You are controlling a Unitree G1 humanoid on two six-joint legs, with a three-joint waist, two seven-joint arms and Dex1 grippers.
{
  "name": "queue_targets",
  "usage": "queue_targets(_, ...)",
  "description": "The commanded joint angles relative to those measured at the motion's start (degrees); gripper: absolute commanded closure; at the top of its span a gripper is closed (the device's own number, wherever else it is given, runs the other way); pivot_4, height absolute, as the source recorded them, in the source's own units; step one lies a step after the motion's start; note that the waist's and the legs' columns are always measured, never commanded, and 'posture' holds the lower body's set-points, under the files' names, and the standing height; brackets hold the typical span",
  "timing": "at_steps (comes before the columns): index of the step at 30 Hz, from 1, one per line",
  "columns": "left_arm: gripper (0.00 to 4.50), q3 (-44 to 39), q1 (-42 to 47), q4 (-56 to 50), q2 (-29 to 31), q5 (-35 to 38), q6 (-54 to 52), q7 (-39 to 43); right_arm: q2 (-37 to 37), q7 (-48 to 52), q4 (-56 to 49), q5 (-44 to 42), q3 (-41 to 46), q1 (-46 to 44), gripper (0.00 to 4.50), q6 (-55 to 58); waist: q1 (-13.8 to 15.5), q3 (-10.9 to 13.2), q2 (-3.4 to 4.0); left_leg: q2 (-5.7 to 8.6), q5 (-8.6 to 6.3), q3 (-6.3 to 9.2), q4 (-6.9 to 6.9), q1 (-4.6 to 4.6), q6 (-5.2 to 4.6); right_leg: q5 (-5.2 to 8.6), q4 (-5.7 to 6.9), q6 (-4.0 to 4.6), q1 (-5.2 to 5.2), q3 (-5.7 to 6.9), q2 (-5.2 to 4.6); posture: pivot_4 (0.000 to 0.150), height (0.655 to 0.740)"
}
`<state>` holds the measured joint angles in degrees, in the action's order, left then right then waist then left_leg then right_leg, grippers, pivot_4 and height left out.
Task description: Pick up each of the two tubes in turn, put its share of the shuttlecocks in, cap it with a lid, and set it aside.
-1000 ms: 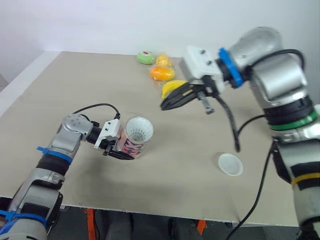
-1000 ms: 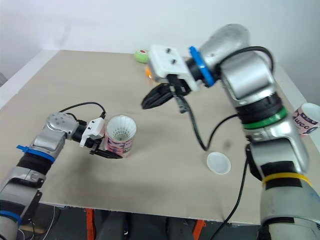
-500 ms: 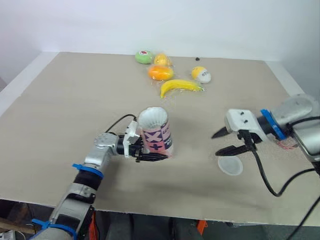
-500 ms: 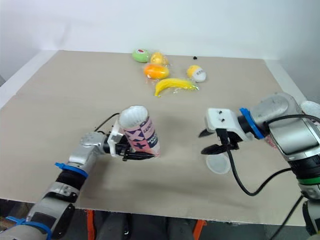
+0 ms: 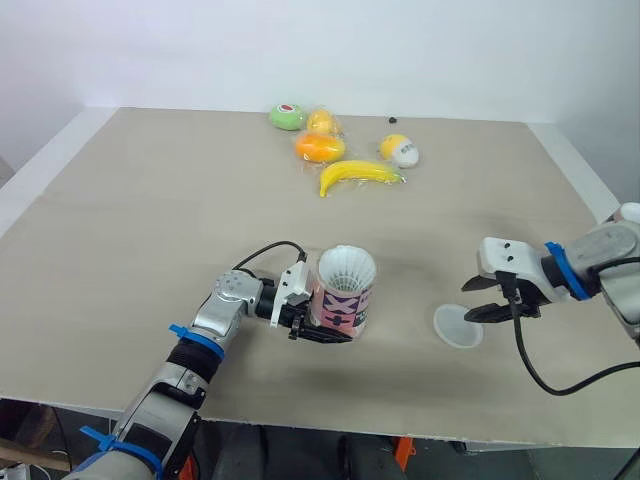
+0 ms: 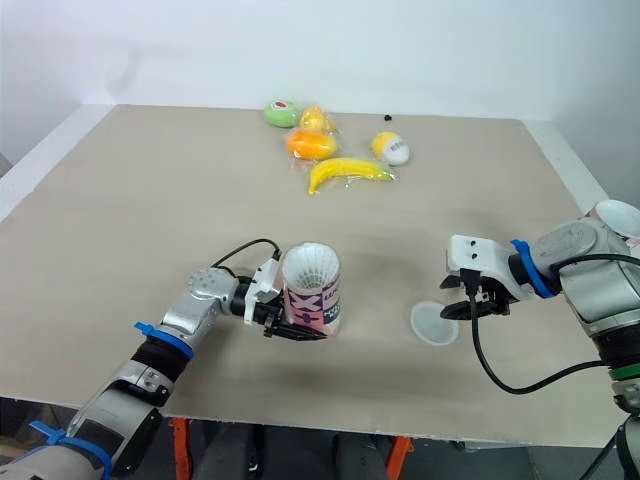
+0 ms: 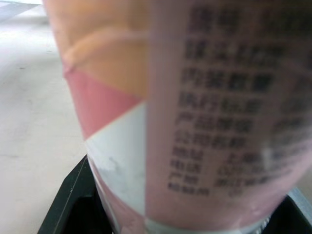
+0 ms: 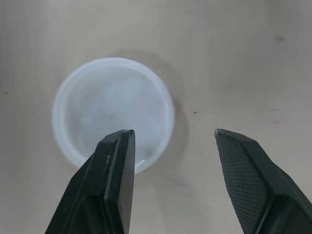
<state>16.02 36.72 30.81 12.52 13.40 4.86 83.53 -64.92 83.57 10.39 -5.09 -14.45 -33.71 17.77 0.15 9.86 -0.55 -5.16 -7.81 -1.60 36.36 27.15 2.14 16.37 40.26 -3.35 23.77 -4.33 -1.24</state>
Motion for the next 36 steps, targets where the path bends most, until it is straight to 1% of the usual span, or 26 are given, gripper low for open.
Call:
queue_targets(1,1.91,0.91,-0.96,1.18,0.96,-1.78,0.7,0.2,0.02,0.32,-0.68,0.74,1.23,-0.26,1.65,-0.25,0.0,0.0,0.0,0.0,0.0,-0.01,0.0,0.0,0.0,0.0,0.0,0.0,0.0,0.0,0.0,0.15,0.6946)
queue_targets(6,1.91,0.82,-2.03,1.16,0.59,-1.36,0.42,0.05,1.23,0.18,-1.56,2.3,0.05,0.0,1.65,0.19,-0.02,-0.01,0.02,0.0,0.0,0.0,0.0,-0.06,0.0,0.01,0.0,0.0,-0.05,0.0,0.0,0.15,0.6946)
queue_targets(8,1.91,0.87,-2.41,1.26,0.45,-1.33,0.54,-0.1,1.55,-0.17,-1.46,3.65,-0.63,0.1,2.17,-0.24,-0.02,-0.01,0.02,0.0,0.0,0.0,0.01,-0.13,0.0,0.01,0.0,-0.01,-0.12,0.0,0.0,0.15,0.6946)
queue_targets(10,1.91,0.94,-2.64,1.12,0.42,-1.21,0.25,-0.07,1.68,-0.14,-1.84,4.05,-0.63,0.55,3.05,-0.7,-0.02,-0.01,0.02,0.0,0.0,0.0,0.01,-0.15,0.0,0.01,0.0,-0.02,-0.14,0.0,-0.01,0.15,0.6946)
queue_targets(11,1.91,0.96,-2.73,1.06,0.42,-1.15,0.11,-0.05,1.73,-0.13,-2.01,4.1,-0.5,0.8,3.33,-0.72,-0.02,-0.02,0.02,0.0,0.0,0.0,0.01,-0.16,0.0,0.02,0.0,-0.02,-0.15,0.0,-0.01,0.15,0.6946)
queue_targets(12,1.91,0.96,-2.79,1.03,0.41,-1.08,-0.1,-0.03,1.7,-0.04,-2.17,4.11,-0.34,1.08,3.89,-0.79,-0.03,-0.02,0.02,0.0,-0.01,0.0,0.01,-0.21,0.01,0.02,0.0,-0.02,-0.19,0.0,0.0,0.15,0.6946)
queue_targets(13,1.91,0.96,-2.81,1.05,0.4,-1.05,-0.19,-0.02,1.54,0.15,-2.51,4.0,-0.15,1.39,4.32,-0.78,-0.03,-0.03,0.02,0.0,-0.01,0.0,0.01,-0.26,0.0,0.03,-0.01,-0.01,-0.24,0.0,0.0,0.15,0.6946)
queue_targets(14,1.91,1.08,-2.72,1.07,0.51,-0.98,-0.74,0.29,1.31,0.35,-3.21,3.7,0.17,1.69,4.42,-0.54,-0.03,-0.03,0.01,0.0,-0.02,0.0,0.0,-0.33,0.0,0.05,-0.01,-0.01,-0.31,0.01,0.0,0.15,0.6946)
queue_targets(19,1.91,2.06,-1.43,1.55,2.03,-1.79,-3.13,2.58,1.7,-0.07,-9.78,0.54,3.06,0.12,4.42,3.16,-0.2,-0.04,0.04,0.0,-0.03,0.01,-0.01,-0.4,0.0,0.11,-0.01,-0.07,-0.35,0.02,0.0,0.15,0.6946)
queue_targets(23,1.91,2.77,-0.47,2.69,2.98,-2.94,-2.67,3.49,3.21,1.03,-18.37,-8.14,7.76,-7.61,4.42,11.22,-1.29,-0.05,0.05,0.0,-0.03,0.03,-0.05,-0.41,0.0,0.08,-0.01,-0.01,-0.37,0.02,0.01,0.15,0.6946)
queue_targets(27,1.91,3.19,-0.08,3.61,3.16,-3.4,-1.17,3.51,3.82,2.62,-24.05,-14.91,9.66,-18.06,4.42,16.38,-1.43,-0.07,0.02,-0.01,-0.06,0.06,-0.08,-0.46,0.0,0.12,-0.03,0.05,-0.44,0.07,-0.01,0.15,0.6946)
queue_targets(30,1.91,3.34,0.29,4.55,2.98,-3.57,-0.26,3.56,5.44,3.57,-25.54,-17.18,8.16,-25.47,4.42,18.14,-1.59,-0.09,0.13,-0.01,-0.06,0.05,-0.11,-0.46,0.0,0.12,-0.03,0.08,-0.4,0.07,-0.02,0.15,0.6946)
queue_targets(32,1.91,3.45,0.55,5.26,2.72,-3.66,0.37,3.61,7.59,4.25,-25.64,-17.38,5.66,-29.79,4.42,18.36,-1.56,-0.16,0.04,-0.01,-0.06,0.07,-0.16,-0.5,0.0,0.14,-0.03,0.1,-0.42,0.09,-0.02,0.15,0.6946)
queue_targets(36,1.91,3.64,1.21,6.57,1.86,-3.72,1.64,3.57,12.02,4.97,-25.33,-16.18,0.41,-34.64,4.42,17.97,-1.56,-0.24,-0.09,-0.03,-0.06,0.07,-0.18,-0.58,0.01,0.21,-0.03,0.18,-0.47,0.15,-0.03,0.15,0.6946)
